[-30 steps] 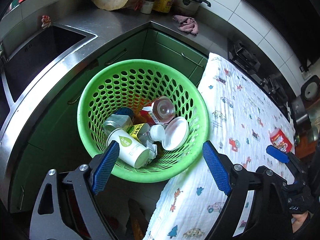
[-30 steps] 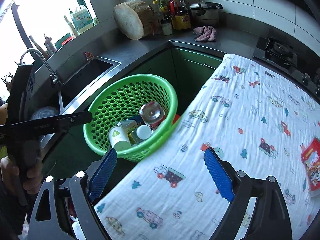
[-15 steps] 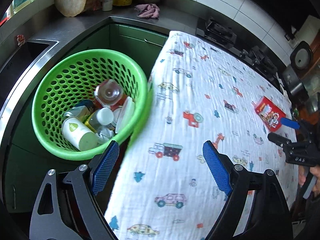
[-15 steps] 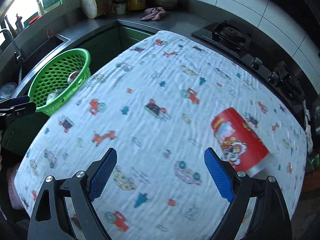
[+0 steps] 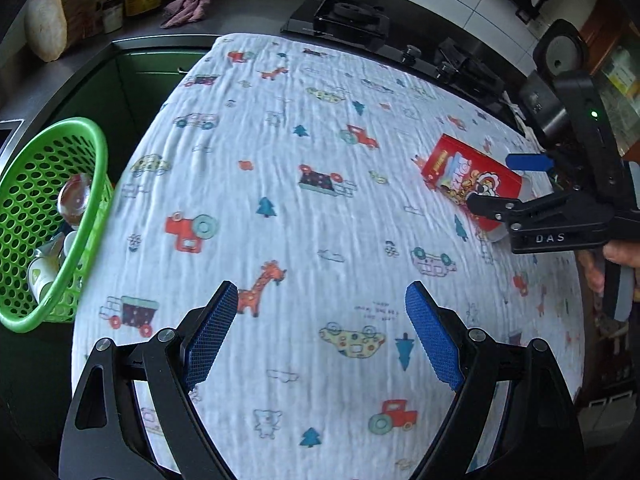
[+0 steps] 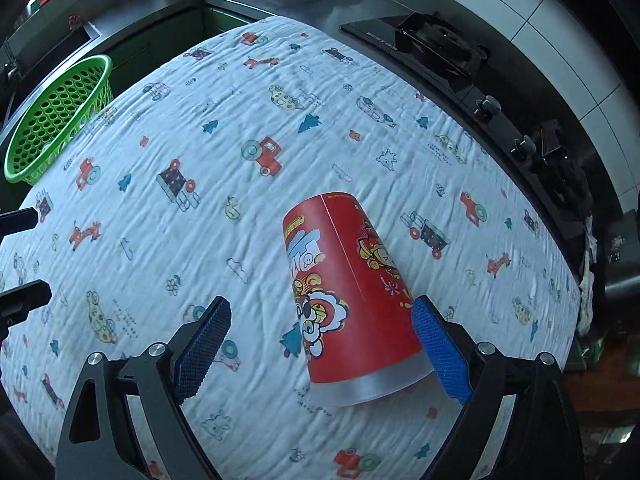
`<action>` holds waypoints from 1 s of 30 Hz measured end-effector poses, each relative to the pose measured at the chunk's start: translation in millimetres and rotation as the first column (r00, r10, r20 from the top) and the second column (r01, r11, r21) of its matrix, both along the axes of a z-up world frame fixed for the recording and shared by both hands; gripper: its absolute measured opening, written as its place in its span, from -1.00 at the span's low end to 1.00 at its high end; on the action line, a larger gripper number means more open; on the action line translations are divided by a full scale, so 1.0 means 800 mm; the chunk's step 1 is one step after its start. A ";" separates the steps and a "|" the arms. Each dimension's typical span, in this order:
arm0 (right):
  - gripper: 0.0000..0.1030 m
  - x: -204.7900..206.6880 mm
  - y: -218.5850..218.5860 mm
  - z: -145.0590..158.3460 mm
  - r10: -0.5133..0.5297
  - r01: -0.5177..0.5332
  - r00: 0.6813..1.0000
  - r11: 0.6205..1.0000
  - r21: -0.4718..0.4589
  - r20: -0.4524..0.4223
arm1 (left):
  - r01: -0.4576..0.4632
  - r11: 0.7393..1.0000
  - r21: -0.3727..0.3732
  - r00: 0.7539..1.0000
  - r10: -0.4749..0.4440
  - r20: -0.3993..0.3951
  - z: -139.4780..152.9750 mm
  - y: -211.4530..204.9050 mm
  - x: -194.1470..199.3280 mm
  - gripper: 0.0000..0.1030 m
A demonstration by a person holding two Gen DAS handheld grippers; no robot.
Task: Collect trash
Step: 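Move both open tools back over the table toward the red paper cup, then grasp the red paper cup with the right tool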
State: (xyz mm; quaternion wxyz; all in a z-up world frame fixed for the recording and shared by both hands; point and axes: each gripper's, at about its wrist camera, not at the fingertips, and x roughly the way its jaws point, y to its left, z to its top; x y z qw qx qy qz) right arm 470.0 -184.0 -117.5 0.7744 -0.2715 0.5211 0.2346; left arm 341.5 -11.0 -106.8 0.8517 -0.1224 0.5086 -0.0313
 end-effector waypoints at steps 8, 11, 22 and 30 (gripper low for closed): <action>0.71 0.029 0.001 -0.026 0.029 -0.030 0.998 0.999 -0.030 -0.051 | 0.020 1.000 -0.005 1.000 -0.020 -0.013 -0.009 -0.038 0.024 0.62; 0.59 0.034 0.002 -0.037 0.035 -0.038 0.997 0.999 -0.039 -0.076 | 0.027 1.000 -0.002 1.000 -0.027 -0.014 -0.012 -0.045 0.030 0.58; 0.38 0.026 -0.016 -0.032 -0.040 0.047 0.995 0.996 0.071 -0.096 | 0.096 0.995 -0.034 0.995 -0.097 -0.026 -0.019 -0.058 0.028 -0.14; 0.36 -0.017 -0.006 0.001 -0.107 0.148 0.983 0.945 0.292 -0.151 | 0.108 0.994 -0.030 0.994 -0.108 0.015 -0.002 -0.020 0.000 -0.36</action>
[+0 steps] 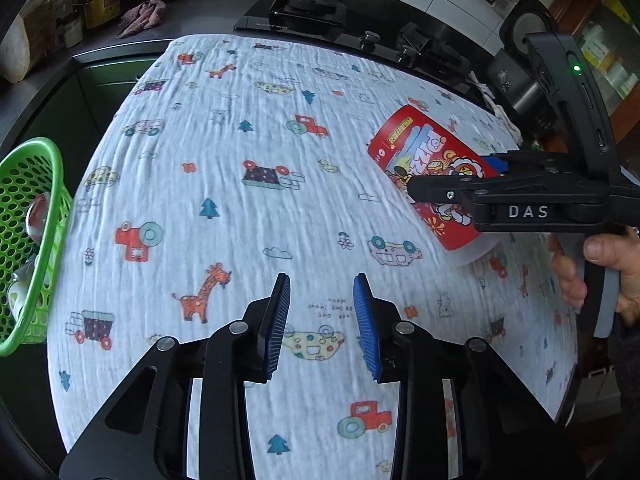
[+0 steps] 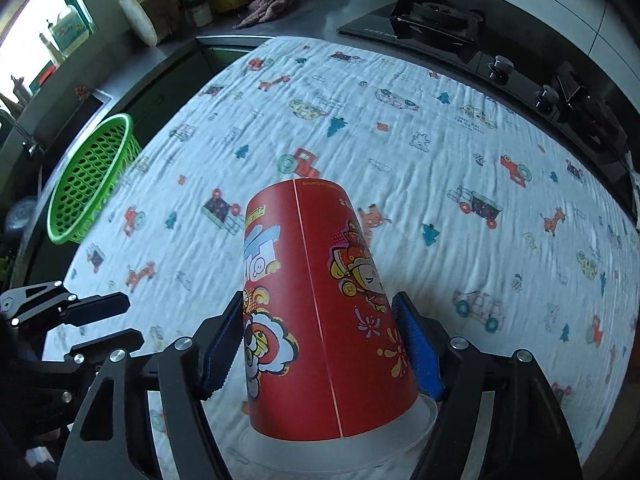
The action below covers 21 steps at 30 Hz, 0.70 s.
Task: Collect trash
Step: 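Grasp the red paper cup with the right tool, then carry the red cup over the green basket and open the right tool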
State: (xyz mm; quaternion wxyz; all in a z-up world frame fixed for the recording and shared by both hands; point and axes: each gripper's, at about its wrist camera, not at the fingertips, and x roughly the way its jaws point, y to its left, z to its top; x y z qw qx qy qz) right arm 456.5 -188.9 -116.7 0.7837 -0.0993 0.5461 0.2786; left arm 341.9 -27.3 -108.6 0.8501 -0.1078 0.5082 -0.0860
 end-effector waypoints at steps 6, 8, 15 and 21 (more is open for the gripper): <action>0.36 -0.040 0.051 0.026 0.000 -0.001 1.000 0.990 0.138 0.005 | -0.060 0.998 0.012 0.998 0.060 0.024 0.014 0.074 -0.038 -0.36; 0.36 -0.051 0.072 0.031 0.003 -0.004 1.000 0.984 0.177 0.005 | -0.082 0.996 0.028 0.996 0.081 0.032 0.018 0.102 -0.050 -0.36; 0.36 -0.076 0.174 0.046 0.035 -0.031 0.999 0.958 0.284 -0.008 | -0.212 0.976 0.054 0.977 0.210 0.047 0.029 0.226 -0.084 -0.35; 0.36 -0.085 0.272 0.051 0.086 -0.076 0.996 0.941 0.330 -0.015 | -0.308 0.948 0.077 0.951 0.305 0.043 0.028 0.324 -0.102 -0.31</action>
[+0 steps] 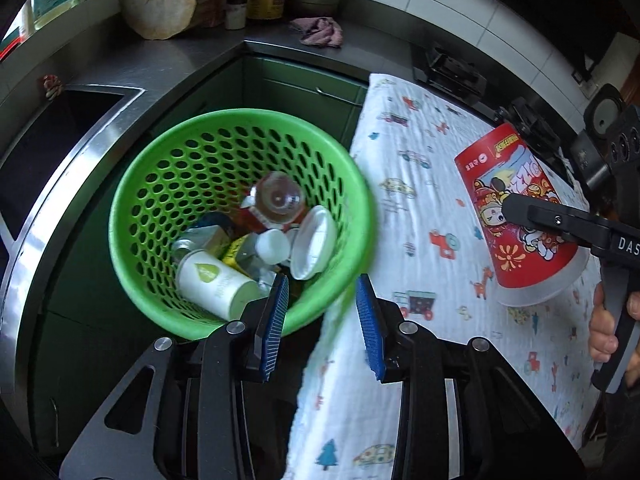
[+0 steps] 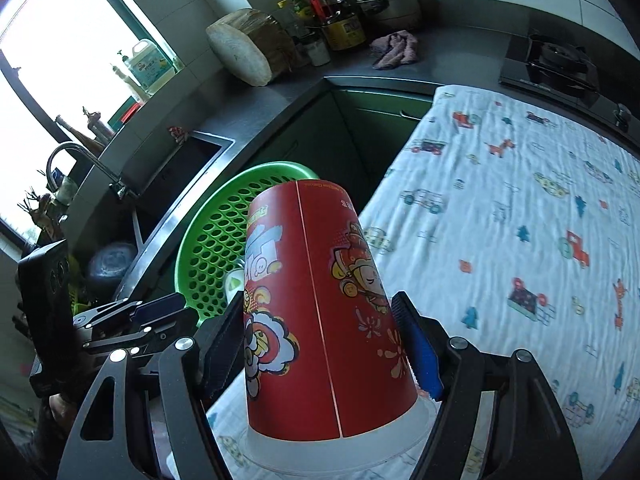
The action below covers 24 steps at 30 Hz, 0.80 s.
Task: Collect trash
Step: 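Carry the red cup over the green basket and open the right tool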
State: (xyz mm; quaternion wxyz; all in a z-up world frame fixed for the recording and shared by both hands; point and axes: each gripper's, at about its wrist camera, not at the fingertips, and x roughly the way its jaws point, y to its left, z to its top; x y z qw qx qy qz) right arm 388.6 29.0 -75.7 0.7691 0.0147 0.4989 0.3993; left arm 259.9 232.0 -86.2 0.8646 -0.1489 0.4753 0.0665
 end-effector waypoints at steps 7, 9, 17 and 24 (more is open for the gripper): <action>0.35 0.001 0.090 -0.004 0.021 -0.021 1.000 1.000 0.024 -0.019 | -0.072 0.997 0.002 0.997 0.072 0.001 -0.003 0.072 -0.009 -0.08; 0.35 0.001 0.111 -0.006 0.023 -0.022 0.999 0.999 0.025 -0.025 | -0.075 0.997 -0.003 0.997 0.075 0.002 -0.005 0.083 -0.008 -0.07; 0.36 -0.005 0.183 -0.025 0.032 -0.033 0.999 0.999 -0.004 -0.026 | -0.099 0.995 -0.026 0.995 0.099 -0.011 -0.018 0.116 -0.014 0.06; 0.40 -0.015 0.213 -0.030 0.047 -0.047 0.999 0.999 0.002 -0.013 | -0.114 0.993 -0.030 0.993 0.114 -0.009 -0.021 0.133 -0.024 0.23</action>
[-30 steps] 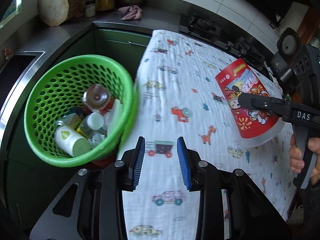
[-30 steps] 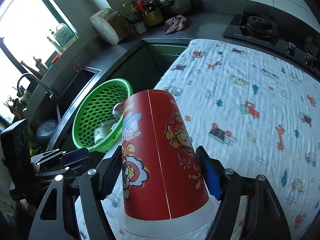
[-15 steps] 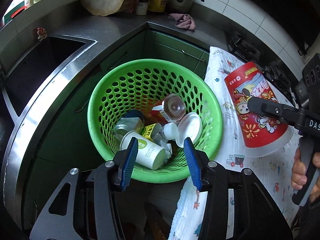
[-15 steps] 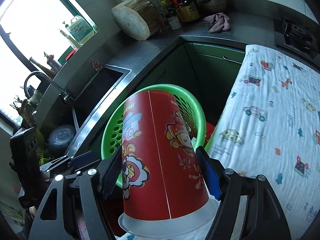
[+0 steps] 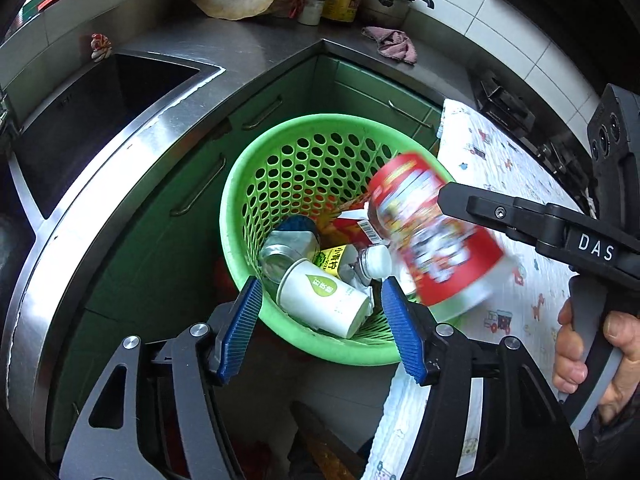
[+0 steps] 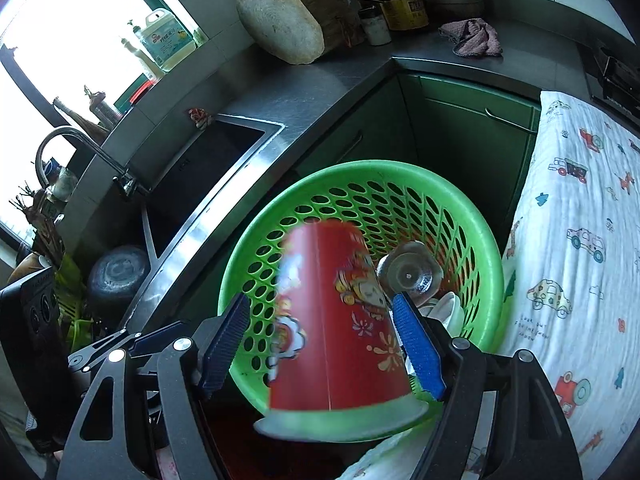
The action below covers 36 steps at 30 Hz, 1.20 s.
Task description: Collect trash
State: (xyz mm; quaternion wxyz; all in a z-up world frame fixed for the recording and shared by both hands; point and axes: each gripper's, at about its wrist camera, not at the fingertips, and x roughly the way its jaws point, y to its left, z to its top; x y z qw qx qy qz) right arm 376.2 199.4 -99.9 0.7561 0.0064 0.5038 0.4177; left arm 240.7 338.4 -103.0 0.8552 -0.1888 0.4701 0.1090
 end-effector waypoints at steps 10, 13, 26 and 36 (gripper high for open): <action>0.56 -0.031 -0.015 0.024 -0.028 0.028 0.997 1.000 0.001 0.074 | -0.003 1.000 0.015 1.000 0.003 0.022 0.008 0.007 -0.008 0.57; 0.66 -0.044 -0.035 0.033 -0.046 0.047 0.993 0.999 -0.012 0.110 | -0.004 1.000 0.028 0.999 0.003 0.034 0.012 0.001 -0.014 0.64; 0.73 -0.119 -0.138 0.049 -0.089 0.116 0.959 0.990 -0.085 0.270 | -0.046 0.994 0.097 0.997 0.040 0.070 0.043 -0.055 -0.064 0.84; 0.76 -0.189 -0.220 0.058 -0.095 0.125 0.944 0.989 -0.078 0.317 | -0.045 0.981 0.187 0.992 0.023 0.121 0.075 -0.128 -0.116 0.87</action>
